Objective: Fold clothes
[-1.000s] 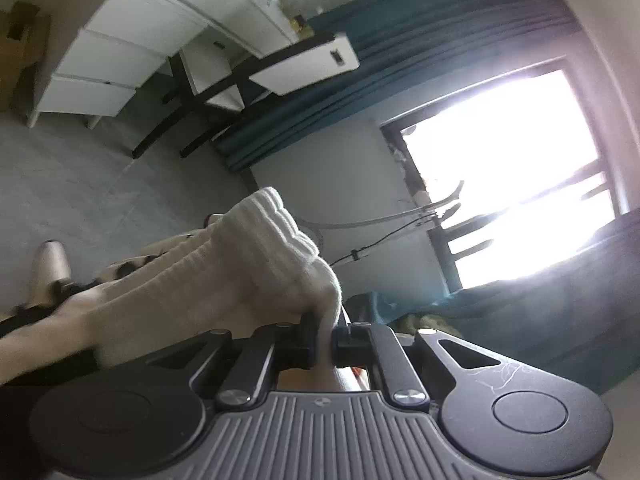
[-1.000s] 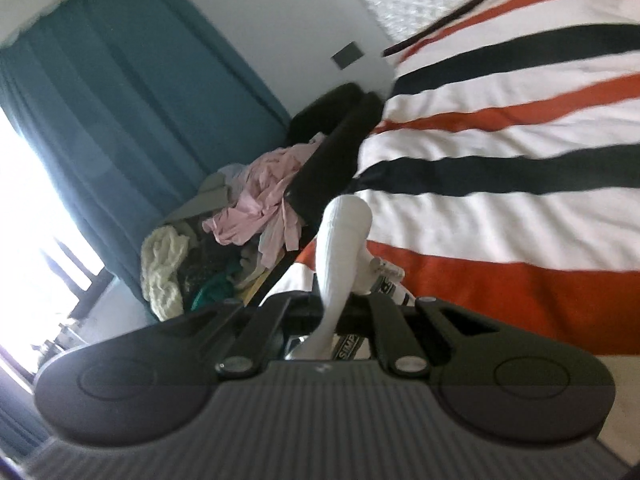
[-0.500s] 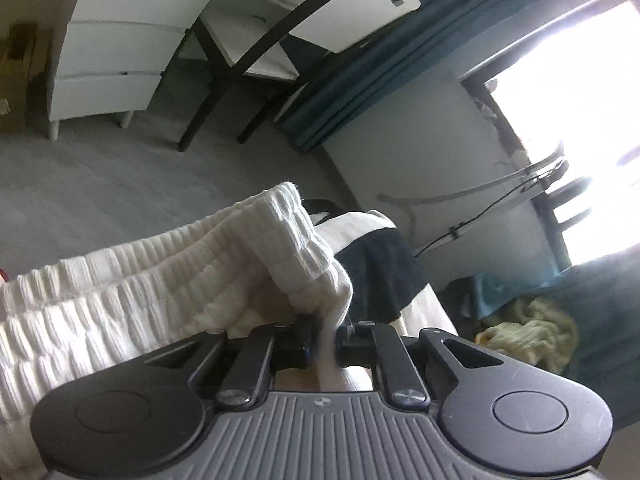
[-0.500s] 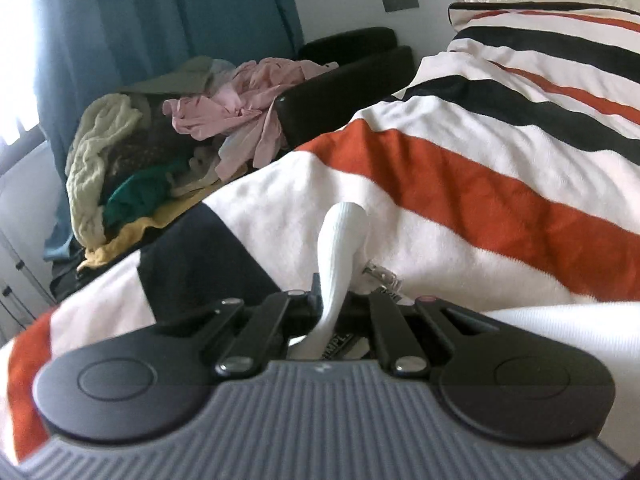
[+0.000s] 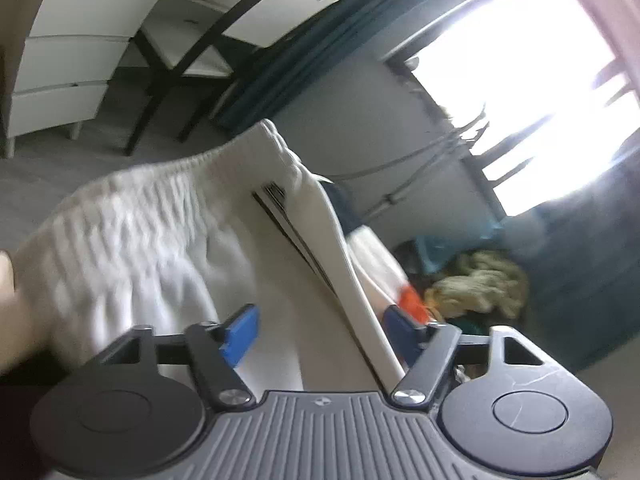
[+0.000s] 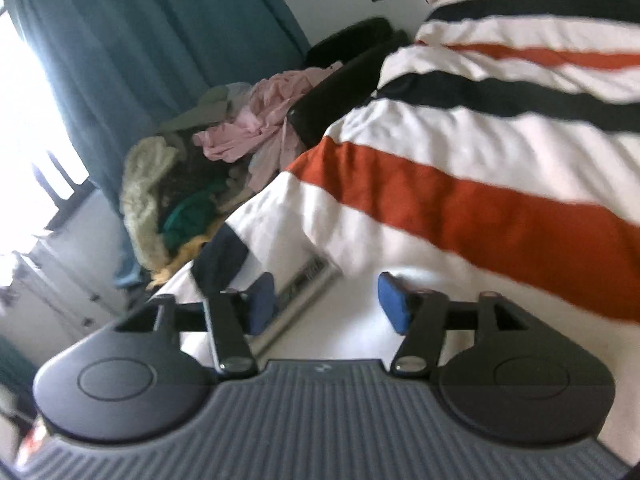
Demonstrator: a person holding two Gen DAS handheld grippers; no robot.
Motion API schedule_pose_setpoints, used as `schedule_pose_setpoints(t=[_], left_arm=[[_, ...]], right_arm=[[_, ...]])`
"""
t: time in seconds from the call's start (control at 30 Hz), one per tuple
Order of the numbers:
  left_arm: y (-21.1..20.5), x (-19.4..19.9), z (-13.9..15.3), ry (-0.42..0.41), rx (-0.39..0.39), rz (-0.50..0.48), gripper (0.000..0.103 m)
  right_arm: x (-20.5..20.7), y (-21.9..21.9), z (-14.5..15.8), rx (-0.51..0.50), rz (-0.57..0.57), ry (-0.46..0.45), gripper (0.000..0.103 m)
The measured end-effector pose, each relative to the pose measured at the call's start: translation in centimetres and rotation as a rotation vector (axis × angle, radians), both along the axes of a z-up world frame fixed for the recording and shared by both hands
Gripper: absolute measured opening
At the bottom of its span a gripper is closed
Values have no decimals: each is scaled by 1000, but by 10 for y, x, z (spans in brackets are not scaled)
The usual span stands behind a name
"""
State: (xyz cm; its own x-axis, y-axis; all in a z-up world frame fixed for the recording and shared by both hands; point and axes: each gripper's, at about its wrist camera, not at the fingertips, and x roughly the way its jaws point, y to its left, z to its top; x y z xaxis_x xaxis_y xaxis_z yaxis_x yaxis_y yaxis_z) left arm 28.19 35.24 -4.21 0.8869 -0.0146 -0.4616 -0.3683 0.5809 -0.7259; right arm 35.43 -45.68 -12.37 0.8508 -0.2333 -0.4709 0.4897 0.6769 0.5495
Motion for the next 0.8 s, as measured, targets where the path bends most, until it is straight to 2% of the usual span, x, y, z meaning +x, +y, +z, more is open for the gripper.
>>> schedule_pose_setpoints(t=[0.03, 0.17, 0.27, 0.33, 0.43, 0.53, 0.67, 0.77, 0.8], left_arm=[[-7, -9, -2, -9, -10, -2, 82], [-37, -51, -18, 7, -91, 12, 82], [-54, -82, -36, 10, -177, 45, 82], [-56, -92, -43, 37, -221, 64, 82], [-47, -98, -49, 32, -238, 100, 83], [-39, -97, -65, 19, -269, 145, 83], [-39, -88, -91, -37, -284, 259, 83], [-36, -71, -88, -95, -207, 298, 82], [-36, -65, -86, -116, -179, 310, 77]], right_arm=[[-13, -2, 1, 29, 29, -11, 61], [-61, 3, -2, 153, 127, 2, 61], [-95, 5, -14, 301, 149, -21, 61], [-112, 4, -24, 397, 169, -13, 61], [-123, 2, -36, 463, 183, 6, 61], [-120, 1, -45, 499, 184, 8, 61], [-91, 5, -63, 537, 212, 0, 61], [-72, 5, -67, 507, 194, -1, 61], [-67, 5, -68, 494, 180, -4, 60]])
